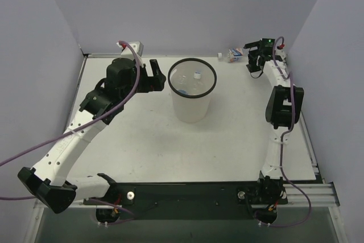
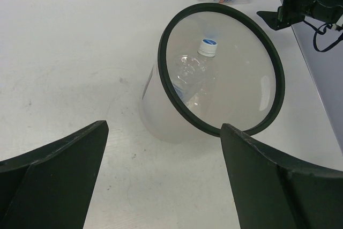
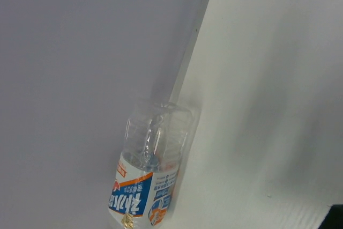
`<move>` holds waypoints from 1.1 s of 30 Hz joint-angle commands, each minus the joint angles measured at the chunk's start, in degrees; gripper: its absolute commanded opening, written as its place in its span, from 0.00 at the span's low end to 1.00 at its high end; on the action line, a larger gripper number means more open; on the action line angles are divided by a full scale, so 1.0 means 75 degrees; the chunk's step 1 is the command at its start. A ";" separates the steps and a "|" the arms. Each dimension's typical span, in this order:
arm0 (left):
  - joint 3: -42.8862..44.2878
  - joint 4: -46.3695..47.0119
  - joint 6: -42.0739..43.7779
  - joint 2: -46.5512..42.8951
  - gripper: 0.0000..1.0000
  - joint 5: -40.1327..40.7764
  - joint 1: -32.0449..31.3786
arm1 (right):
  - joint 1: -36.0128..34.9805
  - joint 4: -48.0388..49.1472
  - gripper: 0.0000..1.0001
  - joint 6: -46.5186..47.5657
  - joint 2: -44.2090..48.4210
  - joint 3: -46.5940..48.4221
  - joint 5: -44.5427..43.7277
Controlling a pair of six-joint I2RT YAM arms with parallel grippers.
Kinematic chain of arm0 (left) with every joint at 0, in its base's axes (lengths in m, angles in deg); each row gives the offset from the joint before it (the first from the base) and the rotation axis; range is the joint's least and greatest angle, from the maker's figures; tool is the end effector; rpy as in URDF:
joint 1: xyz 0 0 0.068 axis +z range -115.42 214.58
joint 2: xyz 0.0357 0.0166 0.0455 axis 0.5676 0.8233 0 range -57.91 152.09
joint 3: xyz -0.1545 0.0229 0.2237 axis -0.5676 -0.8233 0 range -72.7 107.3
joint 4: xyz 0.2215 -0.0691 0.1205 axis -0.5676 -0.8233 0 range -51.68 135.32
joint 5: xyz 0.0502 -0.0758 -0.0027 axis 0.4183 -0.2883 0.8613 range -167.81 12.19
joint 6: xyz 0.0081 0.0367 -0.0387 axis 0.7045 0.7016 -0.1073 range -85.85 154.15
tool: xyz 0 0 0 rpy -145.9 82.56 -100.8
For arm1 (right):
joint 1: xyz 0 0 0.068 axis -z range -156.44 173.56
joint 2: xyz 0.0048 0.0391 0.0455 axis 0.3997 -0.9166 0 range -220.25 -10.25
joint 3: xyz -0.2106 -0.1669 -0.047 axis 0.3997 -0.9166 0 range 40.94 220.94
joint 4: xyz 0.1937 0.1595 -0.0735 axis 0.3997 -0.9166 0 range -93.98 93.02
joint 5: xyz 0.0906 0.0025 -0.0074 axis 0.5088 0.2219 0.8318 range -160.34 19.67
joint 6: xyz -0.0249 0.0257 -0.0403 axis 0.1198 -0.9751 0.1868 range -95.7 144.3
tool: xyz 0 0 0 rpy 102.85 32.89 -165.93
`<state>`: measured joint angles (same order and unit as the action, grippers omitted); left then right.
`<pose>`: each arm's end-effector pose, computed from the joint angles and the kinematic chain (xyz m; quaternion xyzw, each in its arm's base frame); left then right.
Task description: Put the plastic bottles in the bin
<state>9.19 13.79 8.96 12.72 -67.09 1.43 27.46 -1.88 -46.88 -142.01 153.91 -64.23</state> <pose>0.2241 -0.1384 0.4314 0.0034 0.8186 -0.2105 0.5343 0.5463 -0.0334 0.2443 0.4863 0.6807 0.3397 0.4300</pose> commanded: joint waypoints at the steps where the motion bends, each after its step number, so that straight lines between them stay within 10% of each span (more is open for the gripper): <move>1: 0.0402 0.0243 -0.0110 0.0075 0.97 0.0106 0.0037 | -0.0086 0.0350 0.87 -0.0295 -0.0384 0.0699 -0.0240; 33: 0.1164 0.0606 0.0476 0.1129 0.97 0.0153 0.0259 | -0.0321 0.0935 0.87 -0.1138 -0.2914 0.2761 -0.0791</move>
<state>14.67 15.37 11.32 20.56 -66.04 2.81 25.34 2.07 -53.59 -161.97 171.55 -68.01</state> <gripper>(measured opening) 0.975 0.872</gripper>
